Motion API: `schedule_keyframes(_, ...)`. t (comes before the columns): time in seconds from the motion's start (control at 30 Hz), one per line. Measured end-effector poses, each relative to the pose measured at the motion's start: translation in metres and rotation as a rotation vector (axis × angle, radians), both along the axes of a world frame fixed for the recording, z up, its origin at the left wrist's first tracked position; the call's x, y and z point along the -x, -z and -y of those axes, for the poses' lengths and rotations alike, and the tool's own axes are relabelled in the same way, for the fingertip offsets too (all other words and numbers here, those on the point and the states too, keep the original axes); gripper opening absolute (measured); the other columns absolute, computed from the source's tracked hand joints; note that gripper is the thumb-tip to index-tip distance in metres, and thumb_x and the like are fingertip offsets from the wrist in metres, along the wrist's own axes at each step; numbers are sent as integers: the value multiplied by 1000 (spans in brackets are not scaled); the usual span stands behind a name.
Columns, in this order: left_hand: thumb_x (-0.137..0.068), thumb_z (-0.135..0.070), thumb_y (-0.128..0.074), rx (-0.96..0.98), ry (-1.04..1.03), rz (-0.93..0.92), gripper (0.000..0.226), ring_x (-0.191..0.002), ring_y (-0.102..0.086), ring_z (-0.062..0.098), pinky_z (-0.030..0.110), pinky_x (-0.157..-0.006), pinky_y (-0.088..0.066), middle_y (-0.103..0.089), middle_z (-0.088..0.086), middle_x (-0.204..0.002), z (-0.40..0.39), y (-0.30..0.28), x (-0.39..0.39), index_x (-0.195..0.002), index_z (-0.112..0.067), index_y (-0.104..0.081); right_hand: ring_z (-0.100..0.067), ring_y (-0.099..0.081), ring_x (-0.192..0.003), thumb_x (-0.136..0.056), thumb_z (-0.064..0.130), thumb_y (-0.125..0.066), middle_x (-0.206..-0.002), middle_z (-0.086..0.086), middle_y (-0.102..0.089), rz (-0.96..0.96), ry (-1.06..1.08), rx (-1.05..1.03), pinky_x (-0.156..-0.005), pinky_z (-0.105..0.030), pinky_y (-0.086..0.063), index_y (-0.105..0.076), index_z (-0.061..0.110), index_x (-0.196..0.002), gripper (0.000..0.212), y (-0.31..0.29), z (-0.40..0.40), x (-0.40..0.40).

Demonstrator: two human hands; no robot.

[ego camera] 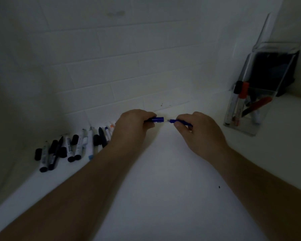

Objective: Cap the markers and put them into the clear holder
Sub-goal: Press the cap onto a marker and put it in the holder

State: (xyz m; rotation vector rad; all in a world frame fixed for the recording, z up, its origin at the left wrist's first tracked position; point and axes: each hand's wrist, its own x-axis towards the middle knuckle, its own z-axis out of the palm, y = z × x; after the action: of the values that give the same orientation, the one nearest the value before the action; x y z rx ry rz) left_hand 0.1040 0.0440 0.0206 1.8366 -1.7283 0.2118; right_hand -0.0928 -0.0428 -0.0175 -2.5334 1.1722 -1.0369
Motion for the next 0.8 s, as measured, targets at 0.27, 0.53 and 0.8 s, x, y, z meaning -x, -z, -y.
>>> schedule_keyframes(0.27, -90, -18, -69, 52, 115, 110, 21, -91, -66, 27, 23, -75, -29, -76, 6, -96, 7, 3, 12, -110, -16, -76, -17, -51, -77, -98, 56, -42, -80, 12, -46, -53, -1, 24, -68, -39, -49, -64, 41, -113, 31, -3, -6, -2)
schedule_keyframes(0.53, -98, -37, -55, 47, 148, 52, 18, -77, -53, 17, 30, -70, -32, -66, -5, -82, 8, 20, 10, -111, -29, -65, -17, -51, -79, -102, 35, -51, -81, 6, -52, -57, -126, 65, -68, -33, -40, -68, 24, -108, 21, -9, -11, 0)
schedule_keyframes(0.8, -102, -38, -45, 14, 153, 83, 23, -78, -48, 21, 36, -66, -35, -62, -4, -80, 6, 22, 9, -104, -24, -63, -14, -52, -75, -101, 28, -56, -81, 0, -61, -26, -167, 62, -67, -30, -37, -72, 18, -106, 19, -15, -13, 4)
